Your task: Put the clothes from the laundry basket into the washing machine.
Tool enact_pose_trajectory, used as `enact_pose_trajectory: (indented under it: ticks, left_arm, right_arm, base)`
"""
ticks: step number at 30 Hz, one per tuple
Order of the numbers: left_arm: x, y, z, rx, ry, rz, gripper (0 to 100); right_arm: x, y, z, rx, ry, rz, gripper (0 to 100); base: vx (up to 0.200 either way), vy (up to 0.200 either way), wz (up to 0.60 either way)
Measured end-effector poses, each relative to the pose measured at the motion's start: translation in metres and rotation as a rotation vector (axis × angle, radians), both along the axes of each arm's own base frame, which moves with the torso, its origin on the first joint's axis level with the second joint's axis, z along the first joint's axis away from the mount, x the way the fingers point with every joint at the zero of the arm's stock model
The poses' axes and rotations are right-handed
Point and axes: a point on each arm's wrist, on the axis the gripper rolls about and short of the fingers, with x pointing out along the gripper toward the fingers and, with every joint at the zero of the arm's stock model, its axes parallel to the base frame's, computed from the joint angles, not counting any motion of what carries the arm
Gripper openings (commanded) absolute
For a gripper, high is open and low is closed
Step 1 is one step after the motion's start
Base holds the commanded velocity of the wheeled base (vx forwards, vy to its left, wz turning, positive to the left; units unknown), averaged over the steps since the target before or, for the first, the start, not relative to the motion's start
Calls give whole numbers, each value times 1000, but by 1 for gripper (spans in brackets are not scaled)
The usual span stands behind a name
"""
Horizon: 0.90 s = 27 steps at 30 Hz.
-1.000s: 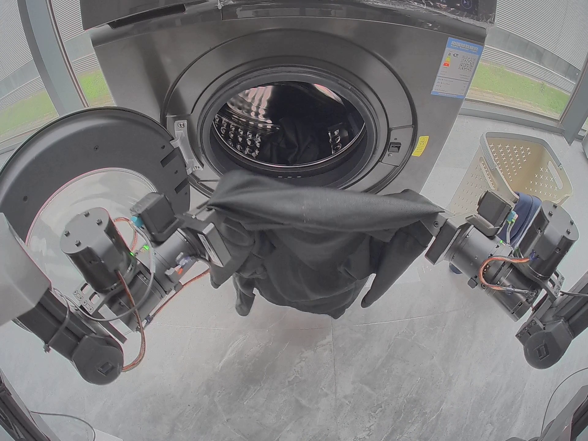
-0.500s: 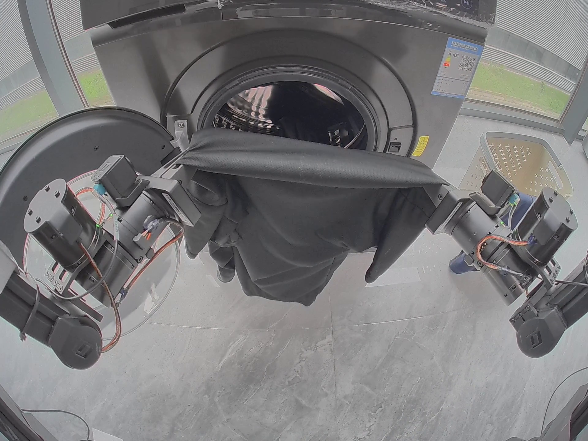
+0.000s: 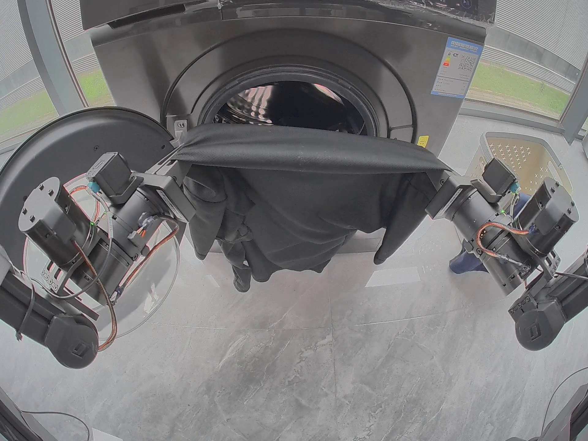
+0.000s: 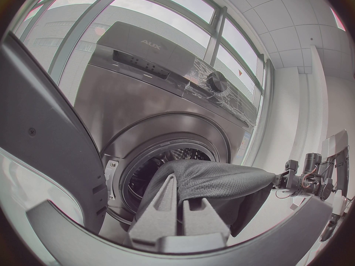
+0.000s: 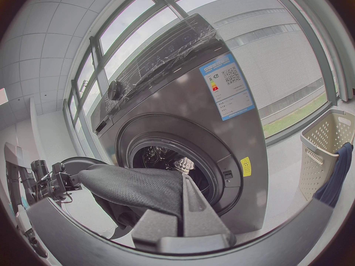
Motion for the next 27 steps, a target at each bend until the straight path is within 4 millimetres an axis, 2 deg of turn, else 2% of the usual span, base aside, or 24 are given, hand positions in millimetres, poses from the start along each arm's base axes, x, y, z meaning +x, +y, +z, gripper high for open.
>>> enact_pose_trajectory:
  ticks: [16,22,27]
  left_arm:
    - [-8,3,-2,21,3,-9,0]
    - [-17,-8,-5,39,12,-54,0]
    - [-23,-28,-12,85,13,-126,0]
  right_arm:
    - [-9,0,10,16,-30,5,0]
    - [-13,-2,14,21,-42,6,0]
    - [-15,-3,10,9,-27,12,0]
  base:
    - [0,0,0]
    - [0,0,0]
    - [0,0,0]
